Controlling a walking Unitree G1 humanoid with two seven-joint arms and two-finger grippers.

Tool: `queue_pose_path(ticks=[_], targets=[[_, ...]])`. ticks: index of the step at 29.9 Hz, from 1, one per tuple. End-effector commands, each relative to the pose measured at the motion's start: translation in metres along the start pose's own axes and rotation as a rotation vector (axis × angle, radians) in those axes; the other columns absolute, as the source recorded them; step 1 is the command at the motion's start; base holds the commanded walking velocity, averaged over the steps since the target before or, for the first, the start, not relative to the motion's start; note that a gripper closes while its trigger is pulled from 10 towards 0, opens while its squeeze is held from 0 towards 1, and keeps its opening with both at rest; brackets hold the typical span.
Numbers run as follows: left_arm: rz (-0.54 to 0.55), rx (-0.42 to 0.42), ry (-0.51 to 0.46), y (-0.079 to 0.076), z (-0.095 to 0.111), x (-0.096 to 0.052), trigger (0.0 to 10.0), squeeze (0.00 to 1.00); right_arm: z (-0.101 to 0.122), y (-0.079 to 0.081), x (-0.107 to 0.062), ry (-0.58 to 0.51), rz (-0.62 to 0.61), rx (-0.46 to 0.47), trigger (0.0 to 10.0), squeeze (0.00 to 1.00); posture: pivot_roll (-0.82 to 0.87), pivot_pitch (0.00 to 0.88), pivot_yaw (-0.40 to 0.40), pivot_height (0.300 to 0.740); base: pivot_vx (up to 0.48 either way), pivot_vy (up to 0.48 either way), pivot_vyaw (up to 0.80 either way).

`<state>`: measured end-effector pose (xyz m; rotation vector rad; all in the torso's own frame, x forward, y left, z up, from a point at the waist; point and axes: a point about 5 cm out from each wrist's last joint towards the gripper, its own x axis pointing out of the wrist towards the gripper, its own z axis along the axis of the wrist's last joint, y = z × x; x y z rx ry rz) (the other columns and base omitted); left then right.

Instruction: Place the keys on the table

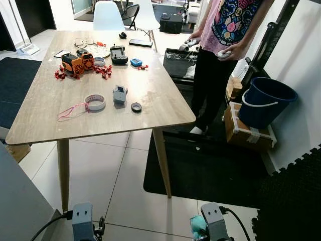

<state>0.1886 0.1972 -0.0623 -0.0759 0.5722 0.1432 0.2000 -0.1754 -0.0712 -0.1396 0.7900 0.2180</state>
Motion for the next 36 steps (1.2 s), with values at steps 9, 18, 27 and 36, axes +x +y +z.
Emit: queue_pose_path(ticks=[9,18,27,36], targets=[[-0.010,-0.003,0.002,-0.0052,-0.0013,-0.0001,10.0,0.00,-0.0037,-0.0026,-0.0012,0.019,-0.010,-0.001,10.0,0.00,0.06,0.047,-0.072,0.740,0.000,0.000,0.00],[-0.017,0.003,0.004,-0.0061,-0.0035,-0.0016,10.0,0.00,-0.0042,-0.0038,-0.0016,0.022,-0.010,-0.005,10.0,0.00,0.06,0.055,-0.076,0.740,0.000,0.000,0.00],[-0.021,0.011,0.018,-0.0062,-0.0065,-0.0029,10.0,0.00,-0.0074,-0.0052,-0.0029,0.030,-0.017,-0.002,10.0,0.00,0.06,0.054,-0.072,0.740,0.000,0.000,0.00],[-0.031,0.016,0.017,-0.0093,-0.0040,-0.0006,10.0,0.00,-0.0083,-0.0059,-0.0033,0.034,-0.019,0.000,10.0,0.00,0.05,0.053,-0.062,0.740,0.000,0.000,0.00]])
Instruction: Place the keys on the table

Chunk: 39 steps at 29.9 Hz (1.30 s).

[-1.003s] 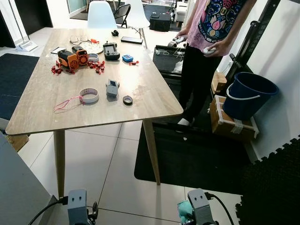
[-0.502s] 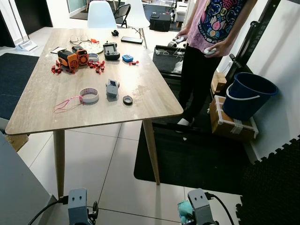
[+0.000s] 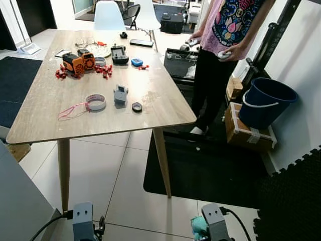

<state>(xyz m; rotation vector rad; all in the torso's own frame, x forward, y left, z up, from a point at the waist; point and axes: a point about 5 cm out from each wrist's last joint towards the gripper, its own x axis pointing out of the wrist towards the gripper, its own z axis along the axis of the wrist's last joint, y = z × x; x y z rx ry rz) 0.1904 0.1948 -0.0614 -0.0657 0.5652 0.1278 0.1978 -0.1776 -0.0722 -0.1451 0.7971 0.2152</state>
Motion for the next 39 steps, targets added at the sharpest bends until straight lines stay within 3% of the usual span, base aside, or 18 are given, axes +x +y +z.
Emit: queue_pose_path(ticks=[1,39], targets=[[-0.019,0.002,0.025,-0.0067,-0.0053,-0.0012,10.0,0.00,-0.0057,-0.0043,-0.0021,0.026,-0.015,0.003,10.0,0.00,0.05,0.053,-0.062,0.740,0.000,0.000,0.00],[-0.022,-0.008,0.040,-0.0077,-0.0084,-0.0024,10.0,0.00,-0.0048,-0.0056,-0.0022,0.026,-0.007,-0.016,10.0,0.00,0.05,0.039,-0.076,0.740,0.000,0.000,0.00]])
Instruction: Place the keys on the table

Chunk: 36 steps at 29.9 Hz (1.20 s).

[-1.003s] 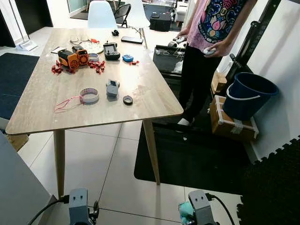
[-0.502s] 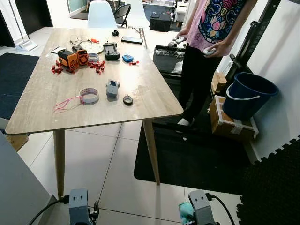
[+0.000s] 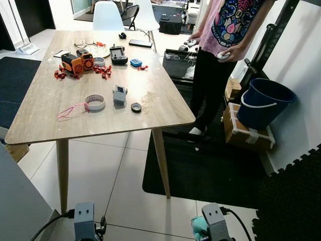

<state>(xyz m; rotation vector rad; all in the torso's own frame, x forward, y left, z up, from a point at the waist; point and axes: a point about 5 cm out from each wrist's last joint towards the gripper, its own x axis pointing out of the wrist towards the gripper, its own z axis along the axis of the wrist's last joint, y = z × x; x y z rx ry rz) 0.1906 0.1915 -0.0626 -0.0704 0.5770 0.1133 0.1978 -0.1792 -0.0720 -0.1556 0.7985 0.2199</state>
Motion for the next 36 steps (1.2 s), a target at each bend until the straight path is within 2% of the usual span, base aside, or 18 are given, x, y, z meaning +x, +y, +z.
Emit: queue_pose_path(ticks=[1,23,36], targets=[[-0.008,-0.009,0.027,-0.0045,-0.0072,-0.0027,10.0,0.00,-0.0047,-0.0040,-0.0018,0.023,-0.007,-0.005,10.0,0.00,0.05,0.039,-0.076,0.740,0.000,0.000,0.00],[-0.012,-0.043,0.006,-0.0078,-0.0027,-0.0005,10.0,0.00,0.0017,-0.0039,0.0004,0.009,-0.007,-0.006,10.0,0.00,0.05,0.054,-0.083,0.740,0.000,0.000,0.00],[-0.014,-0.051,0.008,-0.0047,-0.0041,-0.0019,10.0,0.00,-0.0007,-0.0016,0.0000,0.013,-0.004,-0.002,10.0,0.00,0.05,0.055,-0.081,0.740,0.000,0.000,0.00]])
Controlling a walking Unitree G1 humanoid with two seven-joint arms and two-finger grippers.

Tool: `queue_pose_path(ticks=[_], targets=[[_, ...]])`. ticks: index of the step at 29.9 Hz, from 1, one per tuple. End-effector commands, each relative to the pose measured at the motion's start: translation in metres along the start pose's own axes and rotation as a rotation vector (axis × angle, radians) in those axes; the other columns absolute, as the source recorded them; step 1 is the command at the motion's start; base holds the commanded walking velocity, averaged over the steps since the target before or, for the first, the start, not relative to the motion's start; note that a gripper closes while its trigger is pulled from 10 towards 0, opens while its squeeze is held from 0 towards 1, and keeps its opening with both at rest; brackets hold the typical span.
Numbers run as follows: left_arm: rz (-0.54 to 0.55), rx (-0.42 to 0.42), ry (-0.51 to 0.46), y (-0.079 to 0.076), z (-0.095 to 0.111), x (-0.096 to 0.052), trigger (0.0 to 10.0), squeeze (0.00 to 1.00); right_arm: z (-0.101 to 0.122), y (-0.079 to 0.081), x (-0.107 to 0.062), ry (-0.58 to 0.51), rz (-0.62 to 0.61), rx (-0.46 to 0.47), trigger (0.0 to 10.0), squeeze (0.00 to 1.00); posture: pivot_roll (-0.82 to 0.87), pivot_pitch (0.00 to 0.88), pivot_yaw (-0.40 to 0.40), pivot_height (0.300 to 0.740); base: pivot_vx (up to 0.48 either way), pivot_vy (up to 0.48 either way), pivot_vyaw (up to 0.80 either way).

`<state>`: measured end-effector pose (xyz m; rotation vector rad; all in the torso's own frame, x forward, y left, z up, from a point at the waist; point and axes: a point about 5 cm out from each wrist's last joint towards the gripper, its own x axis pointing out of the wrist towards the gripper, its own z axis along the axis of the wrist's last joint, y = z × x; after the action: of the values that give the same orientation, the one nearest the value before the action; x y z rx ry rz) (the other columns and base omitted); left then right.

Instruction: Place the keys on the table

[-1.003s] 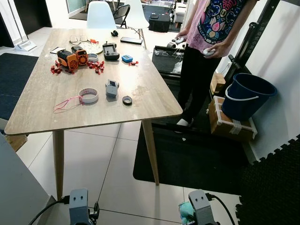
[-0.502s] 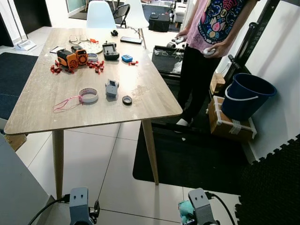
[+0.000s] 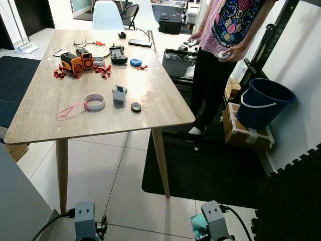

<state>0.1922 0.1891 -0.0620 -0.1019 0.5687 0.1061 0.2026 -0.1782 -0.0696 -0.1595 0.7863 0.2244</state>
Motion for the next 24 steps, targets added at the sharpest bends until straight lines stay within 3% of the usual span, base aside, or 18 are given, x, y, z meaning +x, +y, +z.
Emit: queue_pose_path(ticks=[1,7,24], targets=[[0.002,-0.024,0.014,-0.0019,-0.0054,-0.0027,10.0,0.00,-0.0060,-0.0012,-0.0017,0.025,-0.005,0.004,10.0,0.00,0.05,0.055,-0.081,0.740,0.000,0.000,0.00],[0.001,-0.030,0.015,-0.0023,-0.0062,-0.0032,10.0,0.00,-0.0060,-0.0017,-0.0019,0.025,-0.004,0.002,10.0,0.00,0.05,0.058,-0.084,0.740,0.000,0.000,0.00],[-0.002,-0.039,0.018,-0.0036,-0.0068,-0.0032,10.0,0.00,-0.0054,-0.0034,-0.0019,0.026,-0.006,0.000,10.0,0.00,0.05,0.060,-0.086,0.740,0.262,0.000,0.00]])
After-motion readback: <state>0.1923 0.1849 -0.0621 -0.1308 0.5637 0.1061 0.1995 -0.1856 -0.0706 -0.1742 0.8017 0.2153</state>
